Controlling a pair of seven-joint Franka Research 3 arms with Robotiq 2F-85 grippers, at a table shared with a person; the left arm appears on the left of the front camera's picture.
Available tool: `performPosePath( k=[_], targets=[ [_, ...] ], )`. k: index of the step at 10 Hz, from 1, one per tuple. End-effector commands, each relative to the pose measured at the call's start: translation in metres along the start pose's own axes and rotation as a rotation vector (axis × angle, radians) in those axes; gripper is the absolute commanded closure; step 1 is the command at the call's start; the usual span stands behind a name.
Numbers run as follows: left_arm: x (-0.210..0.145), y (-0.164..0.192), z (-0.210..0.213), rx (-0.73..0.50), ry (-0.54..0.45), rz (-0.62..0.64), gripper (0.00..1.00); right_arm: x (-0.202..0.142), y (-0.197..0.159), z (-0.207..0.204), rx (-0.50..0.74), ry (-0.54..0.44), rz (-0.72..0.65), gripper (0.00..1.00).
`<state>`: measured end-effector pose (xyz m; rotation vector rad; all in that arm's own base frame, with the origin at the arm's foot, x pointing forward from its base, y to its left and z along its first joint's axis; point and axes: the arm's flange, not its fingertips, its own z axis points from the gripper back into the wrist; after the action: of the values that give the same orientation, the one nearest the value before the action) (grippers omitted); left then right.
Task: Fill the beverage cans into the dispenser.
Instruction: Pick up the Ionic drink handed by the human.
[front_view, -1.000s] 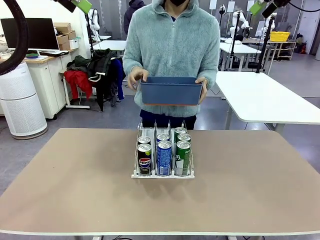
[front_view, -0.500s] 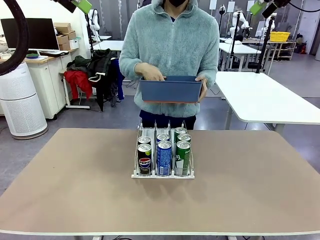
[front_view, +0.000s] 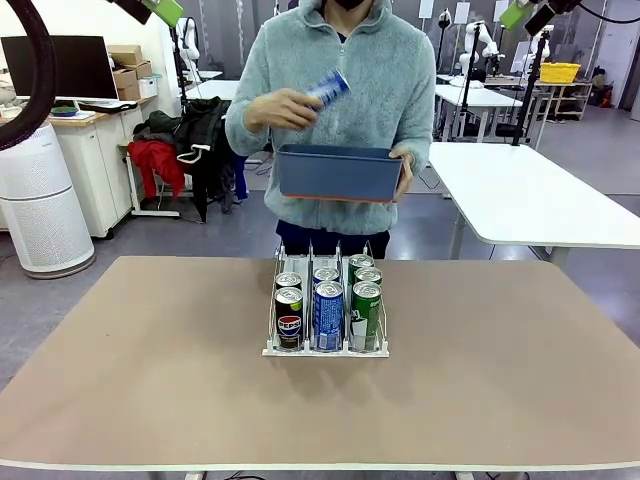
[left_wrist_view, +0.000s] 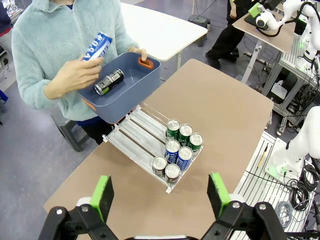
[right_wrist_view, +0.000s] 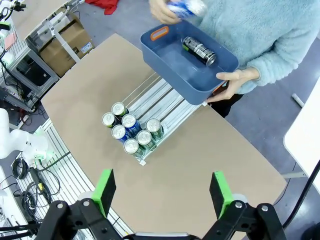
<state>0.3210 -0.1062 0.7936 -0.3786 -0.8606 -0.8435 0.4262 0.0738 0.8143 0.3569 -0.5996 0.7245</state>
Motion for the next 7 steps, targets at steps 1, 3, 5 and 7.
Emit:
performPosePath(
  k=[1, 3, 5, 7],
  targets=[
    [-0.0013, 0.0003, -0.0006, -0.001, 0.001, 0.002, 0.00, -0.0021, 0.0010, 0.0012, 0.004, -0.003, 0.001, 0.00],
    [-0.0013, 0.0003, -0.0006, -0.001, 0.001, 0.002, 0.00, -0.0021, 0.0010, 0.0012, 0.004, -0.003, 0.001, 0.00],
    [-0.0013, 0.0003, -0.0006, -0.001, 0.001, 0.002, 0.00, -0.0021, 0.0010, 0.0012, 0.004, -0.003, 0.001, 0.00],
    [-0.0013, 0.0003, -0.0006, -0.001, 0.001, 0.002, 0.00, -0.0021, 0.0010, 0.0012, 0.004, -0.003, 0.001, 0.00]
  ],
)
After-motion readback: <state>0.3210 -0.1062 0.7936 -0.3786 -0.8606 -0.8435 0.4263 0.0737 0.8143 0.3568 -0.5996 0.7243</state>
